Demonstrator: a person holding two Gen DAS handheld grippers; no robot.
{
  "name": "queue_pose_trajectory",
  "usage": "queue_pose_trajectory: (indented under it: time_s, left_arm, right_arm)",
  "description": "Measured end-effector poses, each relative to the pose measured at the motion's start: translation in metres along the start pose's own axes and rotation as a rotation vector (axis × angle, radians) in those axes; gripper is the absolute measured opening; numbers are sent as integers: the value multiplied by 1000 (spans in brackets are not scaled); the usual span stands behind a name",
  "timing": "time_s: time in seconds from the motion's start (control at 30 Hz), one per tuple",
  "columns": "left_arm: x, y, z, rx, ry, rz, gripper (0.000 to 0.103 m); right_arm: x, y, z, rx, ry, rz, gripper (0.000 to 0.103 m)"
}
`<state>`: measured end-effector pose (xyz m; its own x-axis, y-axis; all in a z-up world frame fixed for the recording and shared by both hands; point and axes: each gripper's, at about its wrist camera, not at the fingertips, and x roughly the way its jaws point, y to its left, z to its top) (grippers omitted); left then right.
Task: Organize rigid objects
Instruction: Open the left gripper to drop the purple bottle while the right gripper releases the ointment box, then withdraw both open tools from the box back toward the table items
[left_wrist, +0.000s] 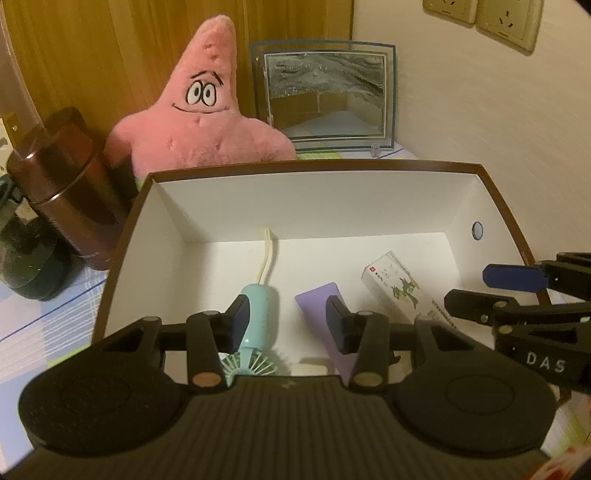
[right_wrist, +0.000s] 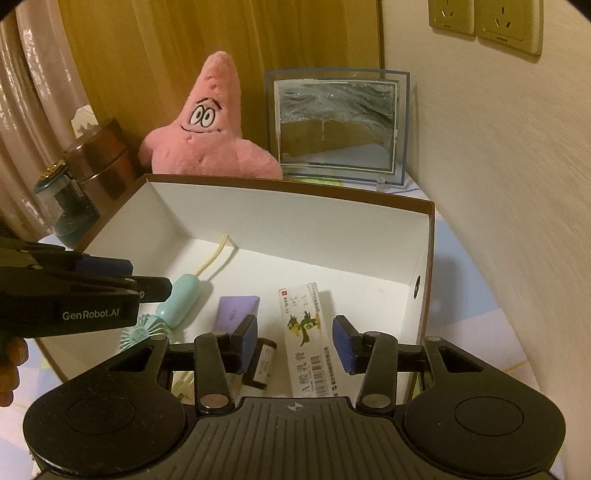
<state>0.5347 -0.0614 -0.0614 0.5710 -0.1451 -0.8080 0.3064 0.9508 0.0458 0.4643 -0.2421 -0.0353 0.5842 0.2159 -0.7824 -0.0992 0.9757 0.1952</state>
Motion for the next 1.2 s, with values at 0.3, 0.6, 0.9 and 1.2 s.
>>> queue_pose_trajectory:
  time_s: [0.3, 0.6, 0.9, 1.2]
  left_arm:
    - [-30, -1, -9, -3, -28, 0, 44]
    - [-72, 0, -27, -20, -72, -3, 51]
    - [-111, 2, -55, -43, -90, 2, 51]
    - [-145, 7, -88, -91, -107, 0, 51]
  right_arm:
    - [-30, 7, -7, 15, -34, 22, 56]
    - [-66, 17, -21, 12, -76, 31, 62]
    - [-93, 28, -40, 16, -68, 55, 63]
    - [-114, 37, -59, 27, -51, 71, 63]
